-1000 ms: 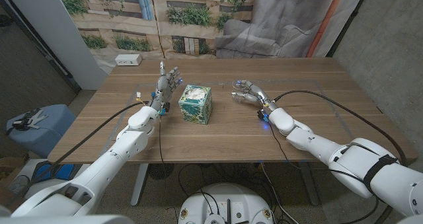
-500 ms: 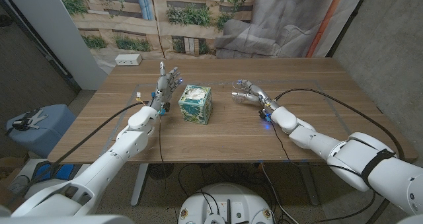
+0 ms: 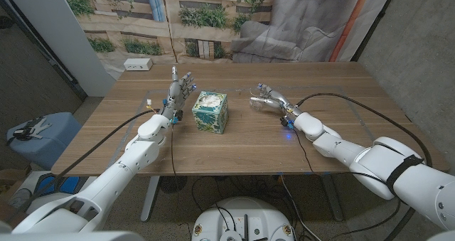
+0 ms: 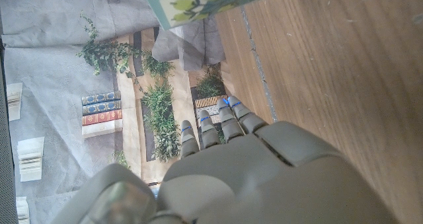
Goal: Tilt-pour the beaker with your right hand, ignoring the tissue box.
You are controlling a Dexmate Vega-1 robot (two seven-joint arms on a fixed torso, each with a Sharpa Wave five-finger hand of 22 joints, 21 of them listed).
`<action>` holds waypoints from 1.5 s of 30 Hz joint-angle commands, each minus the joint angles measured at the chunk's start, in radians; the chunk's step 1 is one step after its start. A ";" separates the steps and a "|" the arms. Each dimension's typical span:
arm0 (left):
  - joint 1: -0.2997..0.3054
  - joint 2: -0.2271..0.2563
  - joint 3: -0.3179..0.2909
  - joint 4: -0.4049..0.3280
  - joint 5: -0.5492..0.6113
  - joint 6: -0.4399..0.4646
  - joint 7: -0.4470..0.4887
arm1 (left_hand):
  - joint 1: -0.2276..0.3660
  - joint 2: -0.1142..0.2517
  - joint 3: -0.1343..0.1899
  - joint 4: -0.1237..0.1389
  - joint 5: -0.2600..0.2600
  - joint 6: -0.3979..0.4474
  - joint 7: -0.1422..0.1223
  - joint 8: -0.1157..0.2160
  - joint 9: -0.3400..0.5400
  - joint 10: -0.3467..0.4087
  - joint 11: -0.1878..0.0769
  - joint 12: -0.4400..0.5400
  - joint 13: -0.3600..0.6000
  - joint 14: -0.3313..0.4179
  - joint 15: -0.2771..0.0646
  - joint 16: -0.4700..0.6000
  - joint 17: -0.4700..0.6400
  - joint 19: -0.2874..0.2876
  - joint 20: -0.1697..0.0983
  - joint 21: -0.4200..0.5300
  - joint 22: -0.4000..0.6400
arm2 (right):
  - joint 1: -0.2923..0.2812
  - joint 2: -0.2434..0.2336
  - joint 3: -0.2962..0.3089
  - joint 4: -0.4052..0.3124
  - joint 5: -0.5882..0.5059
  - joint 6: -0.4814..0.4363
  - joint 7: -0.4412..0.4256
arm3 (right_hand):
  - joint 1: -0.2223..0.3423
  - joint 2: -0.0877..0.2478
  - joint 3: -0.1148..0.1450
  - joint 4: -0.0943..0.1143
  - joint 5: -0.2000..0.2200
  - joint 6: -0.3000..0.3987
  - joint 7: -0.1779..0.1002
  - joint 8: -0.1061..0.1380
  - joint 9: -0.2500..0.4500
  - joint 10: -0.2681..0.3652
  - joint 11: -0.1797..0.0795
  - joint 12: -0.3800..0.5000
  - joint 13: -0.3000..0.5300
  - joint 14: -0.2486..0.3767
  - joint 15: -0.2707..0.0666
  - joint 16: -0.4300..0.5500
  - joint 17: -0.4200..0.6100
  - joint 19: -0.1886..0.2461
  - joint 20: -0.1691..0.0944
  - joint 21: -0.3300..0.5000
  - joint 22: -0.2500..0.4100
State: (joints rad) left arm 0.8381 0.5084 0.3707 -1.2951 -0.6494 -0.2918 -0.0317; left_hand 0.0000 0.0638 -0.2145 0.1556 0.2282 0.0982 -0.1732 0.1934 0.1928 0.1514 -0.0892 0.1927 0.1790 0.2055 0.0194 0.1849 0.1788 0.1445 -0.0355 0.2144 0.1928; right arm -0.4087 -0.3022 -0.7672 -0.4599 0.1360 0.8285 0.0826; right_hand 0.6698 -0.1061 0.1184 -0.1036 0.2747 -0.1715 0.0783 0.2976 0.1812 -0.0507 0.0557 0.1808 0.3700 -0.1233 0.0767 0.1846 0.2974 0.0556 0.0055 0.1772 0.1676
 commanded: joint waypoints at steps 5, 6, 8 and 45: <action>0.000 0.000 0.000 0.000 0.000 0.000 0.000 | 0.002 0.025 -0.008 0.001 0.005 0.006 -0.006 0.008 0.004 0.010 0.000 0.006 0.003 0.006 -0.001 0.004 0.005 0.007 -0.010 0.007 0.003 | -0.067 -0.041 0.078 -0.125 0.120 0.010 0.107 | -0.074 0.002 -0.027 0.026 0.004 -0.017 0.018 -0.019 0.000 -0.014 0.009 0.004 -0.022 -0.017 0.001 0.006 -0.005 -0.012 -0.001 0.003 0.000; 0.000 0.000 0.000 0.000 0.000 -0.001 0.000 | 0.002 0.025 -0.008 0.001 0.005 0.007 -0.007 0.009 0.004 0.010 -0.001 0.006 0.003 0.006 -0.001 0.004 0.005 0.007 -0.010 0.007 0.003 | -0.086 -0.056 0.087 -0.171 0.127 -0.015 0.099 | -0.092 0.002 -0.034 0.035 0.004 -0.012 0.020 -0.022 0.000 -0.014 0.009 0.005 -0.028 -0.019 0.002 0.008 -0.006 -0.013 -0.001 0.004 0.000; 0.000 0.000 0.000 0.000 0.000 0.000 0.000 | 0.002 0.025 -0.008 0.001 0.005 0.007 -0.006 0.009 0.004 0.010 -0.001 0.006 0.003 0.007 -0.001 0.005 0.005 0.007 -0.010 0.007 0.003 | -0.109 -0.079 0.098 -0.230 0.130 -0.046 0.095 | -0.107 0.003 -0.039 0.042 0.004 -0.008 0.023 -0.025 0.000 -0.015 0.009 0.006 -0.033 -0.020 0.000 0.009 -0.007 -0.013 0.000 0.005 0.000; 0.000 -0.001 0.000 0.000 0.000 -0.001 0.000 | 0.002 0.025 -0.008 0.001 0.005 0.006 -0.006 0.008 0.004 0.011 -0.001 0.006 0.003 0.007 -0.001 0.005 0.005 0.007 -0.010 0.007 0.003 | -0.463 -0.275 0.326 -0.905 0.281 -0.508 -0.171 | -0.340 0.096 -0.087 0.166 -0.013 0.072 0.051 -0.069 -0.004 0.036 -0.004 0.023 -0.124 0.007 -0.019 0.033 -0.024 0.006 -0.025 0.015 -0.001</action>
State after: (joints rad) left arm 0.8381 0.5082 0.3705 -1.2957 -0.6494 -0.2925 -0.0316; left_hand 0.0000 0.0638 -0.2145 0.1556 0.2282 0.0982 -0.1731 0.1934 0.1928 0.1514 -0.0892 0.1927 0.1790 0.2055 0.0195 0.1849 0.1788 0.1445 -0.0355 0.2143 0.1928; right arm -0.8016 -0.5458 -0.4929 -1.2513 0.3889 0.3959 -0.0227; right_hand 0.3461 -0.0091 0.0322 0.0522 0.2624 -0.1106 0.1182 0.2321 0.1768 -0.0245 0.0518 0.1965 0.2480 -0.1241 0.0570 0.2079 0.2738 0.0457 -0.0202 0.1858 0.1678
